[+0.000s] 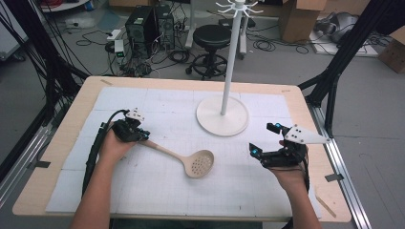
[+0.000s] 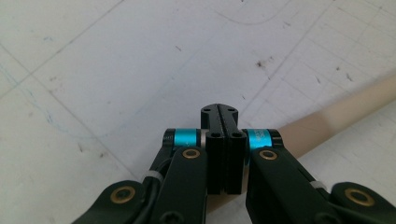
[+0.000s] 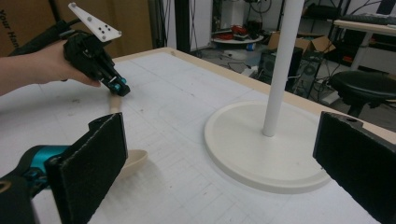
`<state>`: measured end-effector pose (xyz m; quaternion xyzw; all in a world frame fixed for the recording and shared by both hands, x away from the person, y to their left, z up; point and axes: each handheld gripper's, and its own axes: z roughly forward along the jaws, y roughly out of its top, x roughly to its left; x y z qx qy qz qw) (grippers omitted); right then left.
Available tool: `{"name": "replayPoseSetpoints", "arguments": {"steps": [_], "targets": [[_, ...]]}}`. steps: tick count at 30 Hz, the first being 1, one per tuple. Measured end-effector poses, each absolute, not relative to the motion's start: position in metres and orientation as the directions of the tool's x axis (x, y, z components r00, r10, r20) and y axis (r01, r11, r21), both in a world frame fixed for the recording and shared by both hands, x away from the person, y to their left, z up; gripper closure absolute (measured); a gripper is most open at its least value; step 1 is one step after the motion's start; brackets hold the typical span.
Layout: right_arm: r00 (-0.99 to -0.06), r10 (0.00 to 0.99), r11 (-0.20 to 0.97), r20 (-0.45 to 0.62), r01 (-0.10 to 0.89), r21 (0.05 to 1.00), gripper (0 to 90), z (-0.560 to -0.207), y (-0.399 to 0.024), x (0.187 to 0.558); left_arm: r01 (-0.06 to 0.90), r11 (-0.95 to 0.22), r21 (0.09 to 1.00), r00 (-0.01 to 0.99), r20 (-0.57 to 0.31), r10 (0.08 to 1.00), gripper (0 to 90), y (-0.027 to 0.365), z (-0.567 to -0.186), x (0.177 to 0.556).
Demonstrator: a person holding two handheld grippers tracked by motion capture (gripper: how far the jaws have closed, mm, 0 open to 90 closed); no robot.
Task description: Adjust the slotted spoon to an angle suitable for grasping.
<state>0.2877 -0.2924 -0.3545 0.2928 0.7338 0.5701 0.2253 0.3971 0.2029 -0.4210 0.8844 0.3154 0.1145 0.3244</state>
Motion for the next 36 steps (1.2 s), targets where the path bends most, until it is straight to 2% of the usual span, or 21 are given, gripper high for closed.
{"name": "replayPoseSetpoints", "arguments": {"steps": [17, 24, 31, 32, 33, 35, 36], "targets": [[-0.731, 0.683, 0.178, -0.001, 0.165, 0.97, 1.8, -0.353, -0.29, 0.288, 0.436, -0.655, 0.617, 0.826, 0.015, 0.563, 89.7, 0.213, -0.417, 0.354], [-0.731, 0.682, 0.18, 0.0, 0.168, 0.969, 1.8, -0.354, -0.288, 0.289, 0.416, -0.649, 0.637, 0.838, 0.008, 0.545, 89.6, 0.213, -0.414, 0.348], [-0.731, 0.682, 0.18, 0.001, 0.168, 0.969, 1.8, -0.354, -0.289, 0.29, 0.345, -0.639, 0.688, 0.866, 0.028, 0.498, 79.2, 0.212, -0.396, 0.342], [-0.731, 0.682, 0.18, 0.0, 0.168, 0.969, 1.8, -0.354, -0.289, 0.29, 0.333, -0.637, 0.695, 0.871, 0.032, 0.49, 77.0, 0.211, -0.391, 0.34], [-0.732, 0.682, 0.18, 0.001, 0.168, 0.969, 1.8, -0.354, -0.289, 0.29, 0.306, -0.626, 0.717, 0.884, 0.031, 0.467, 70.3, 0.21, -0.381, 0.337], [-0.731, 0.682, 0.178, 0.005, 0.173, 0.969, 1.8, -0.354, -0.289, 0.289, 0.294, -0.623, 0.725, 0.887, 0.035, 0.46, 67.9, 0.21, -0.378, 0.336], [-0.732, 0.682, 0.18, -0.003, 0.164, 0.97, 1.8, -0.354, -0.289, 0.289, 0.272, -0.608, 0.746, 0.893, 0.039, 0.448, 63.5, 0.211, -0.372, 0.333]]}}
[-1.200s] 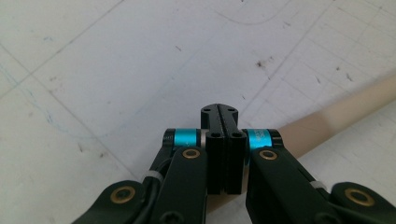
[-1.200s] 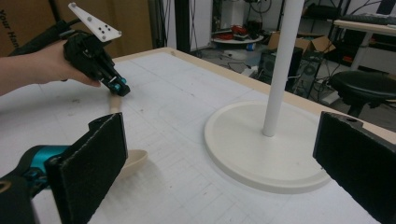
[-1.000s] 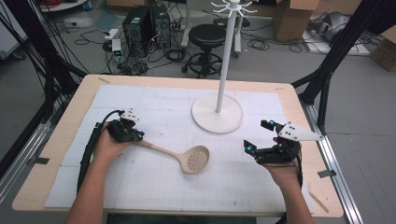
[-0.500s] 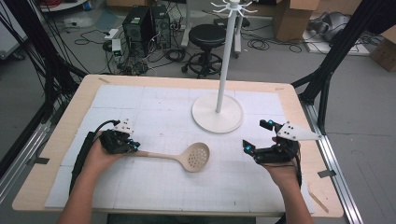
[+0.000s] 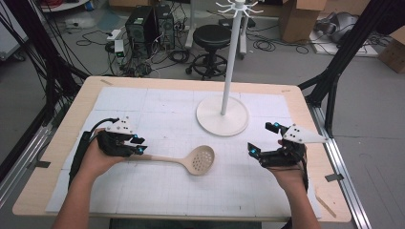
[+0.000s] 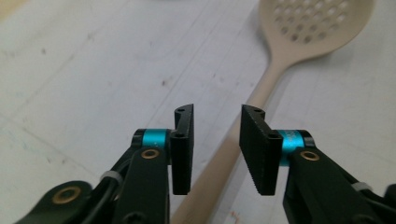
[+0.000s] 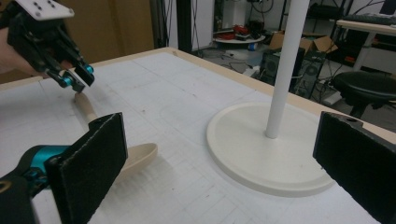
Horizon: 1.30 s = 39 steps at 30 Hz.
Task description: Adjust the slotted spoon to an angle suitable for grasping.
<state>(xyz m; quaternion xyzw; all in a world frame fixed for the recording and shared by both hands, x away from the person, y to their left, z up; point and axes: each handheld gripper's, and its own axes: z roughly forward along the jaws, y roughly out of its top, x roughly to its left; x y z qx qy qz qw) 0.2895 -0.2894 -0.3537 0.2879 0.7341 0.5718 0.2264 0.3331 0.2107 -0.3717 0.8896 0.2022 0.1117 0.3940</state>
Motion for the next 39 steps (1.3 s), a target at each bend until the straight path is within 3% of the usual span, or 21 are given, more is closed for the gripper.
{"name": "replayPoseSetpoints", "arguments": {"steps": [12, 25, 29, 39], "targets": [[-0.732, 0.682, 0.177, -0.003, 0.161, 0.971, 1.8, -0.353, -0.291, 0.289, 0.164, -0.438, 0.884, 0.895, 0.054, 0.443, 46.9, 0.228, -0.344, 0.312], [-0.73, 0.683, 0.173, -0.001, 0.161, 0.972, 1.8, -0.353, -0.292, 0.289, 0.161, -0.386, 0.908, 0.895, 0.03, 0.445, 31.8, 0.239, -0.347, 0.312], [-0.73, 0.684, 0.172, 0.003, 0.166, 0.971, 1.7, -0.353, -0.292, 0.289, 0.168, -0.446, 0.879, 0.905, 0.042, 0.423, 27.9, 0.233, -0.351, 0.317], [-0.729, 0.685, 0.167, 0.009, 0.169, 0.971, 1.7, -0.353, -0.293, 0.289, 0.215, -0.658, 0.721, 0.934, 0.046, 0.355, 32.0, 0.2, -0.383, 0.336]]}}
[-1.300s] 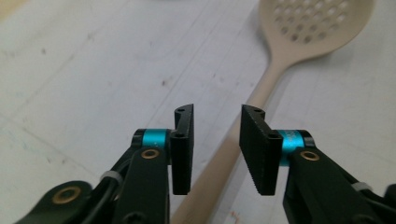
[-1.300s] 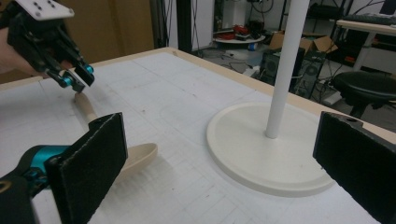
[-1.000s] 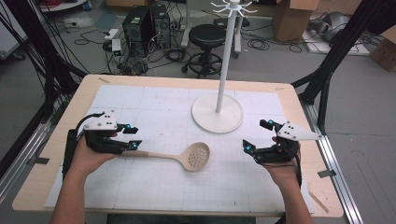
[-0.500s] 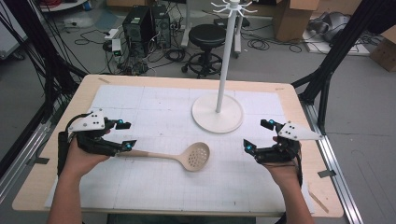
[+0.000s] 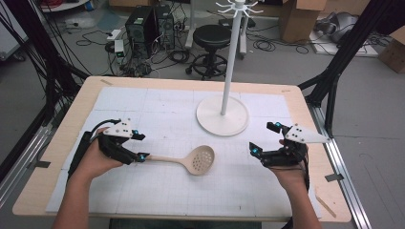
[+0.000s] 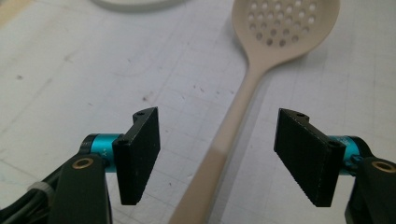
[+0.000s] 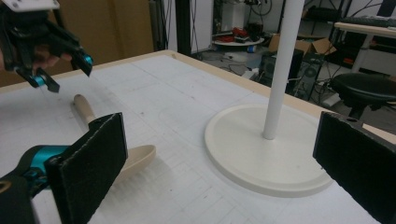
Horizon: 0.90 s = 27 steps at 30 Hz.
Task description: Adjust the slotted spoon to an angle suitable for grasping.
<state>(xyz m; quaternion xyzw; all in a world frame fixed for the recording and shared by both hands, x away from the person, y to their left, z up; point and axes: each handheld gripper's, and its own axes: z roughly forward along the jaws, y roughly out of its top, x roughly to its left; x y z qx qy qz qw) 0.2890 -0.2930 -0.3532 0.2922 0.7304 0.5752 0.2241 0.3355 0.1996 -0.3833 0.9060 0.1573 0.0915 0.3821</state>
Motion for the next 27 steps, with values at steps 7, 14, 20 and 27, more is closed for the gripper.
{"name": "replayPoseSetpoints", "arguments": {"steps": [7, 14, 20, 27], "targets": [[-0.73, 0.683, 0.164, 0.004, 0.159, 0.974, 1.8, -0.352, -0.294, 0.288, 0.223, -0.766, 0.603, 0.952, 0.035, 0.305, 40.0, 0.185, -0.404, 0.343], [-0.731, 0.683, 0.165, 0.003, 0.157, 0.974, 1.8, -0.351, -0.293, 0.288, 0.243, -0.816, 0.525, 0.957, 0.005, 0.288, 56.2, 0.176, -0.421, 0.352], [-0.73, 0.683, 0.165, 0.002, 0.157, 0.974, 1.8, -0.351, -0.293, 0.289, 0.177, -0.826, 0.535, 0.971, 0.04, 0.234, 68.2, 0.173, -0.42, 0.349], [-0.732, 0.681, 0.168, -0.004, 0.151, 0.974, 1.7, -0.351, -0.292, 0.289, 0.143, -0.812, 0.566, 0.983, 0.017, 0.185, 74.1, 0.158, -0.422, 0.35]]}}
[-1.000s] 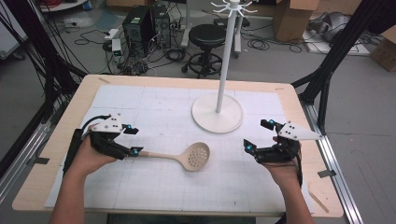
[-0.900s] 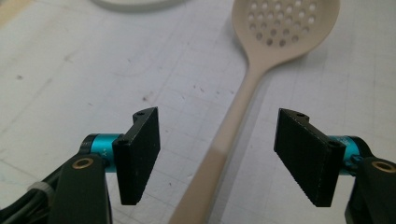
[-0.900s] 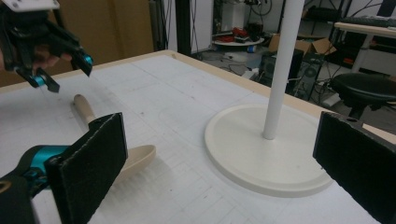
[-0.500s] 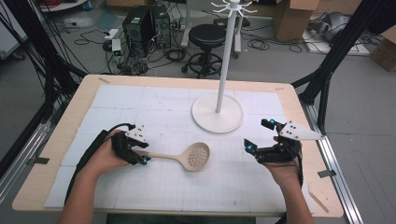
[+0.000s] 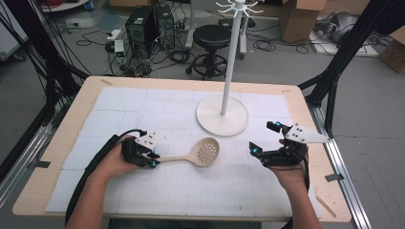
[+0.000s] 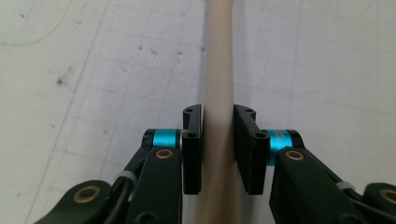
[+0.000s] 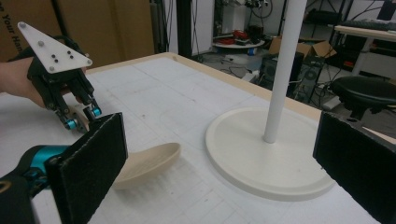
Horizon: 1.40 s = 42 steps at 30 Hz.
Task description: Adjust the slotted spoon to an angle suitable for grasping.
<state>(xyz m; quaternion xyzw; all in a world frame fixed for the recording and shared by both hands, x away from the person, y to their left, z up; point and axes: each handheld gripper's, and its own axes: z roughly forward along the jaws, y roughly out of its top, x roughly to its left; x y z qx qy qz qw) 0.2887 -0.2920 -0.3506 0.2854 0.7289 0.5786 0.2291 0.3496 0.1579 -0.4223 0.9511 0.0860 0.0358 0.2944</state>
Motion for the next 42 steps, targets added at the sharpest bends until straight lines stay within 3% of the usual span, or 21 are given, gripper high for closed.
{"name": "replayPoseSetpoints", "arguments": {"steps": [11, 28, 42], "targets": [[-0.732, 0.681, 0.16, 0.001, 0.151, 0.975, 1.8, -0.349, -0.293, 0.288, 0.052, -0.838, 0.542, 0.995, 0.04, 0.088, 74.2, 0.107, -0.42, 0.351], [-0.733, 0.68, 0.147, 0.003, 0.14, 0.979, 1.8, -0.346, -0.296, 0.287, -0.056, -0.816, 0.576, 0.998, 0.026, -0.05, 74.2, 0.014, -0.422, 0.353], [-0.729, 0.684, 0.142, 0.002, 0.136, 0.981, 1.8, -0.345, -0.299, 0.285, -0.085, -0.81, 0.58, 0.996, 0.026, -0.086, 74.2, -0.022, -0.423, 0.354]]}}
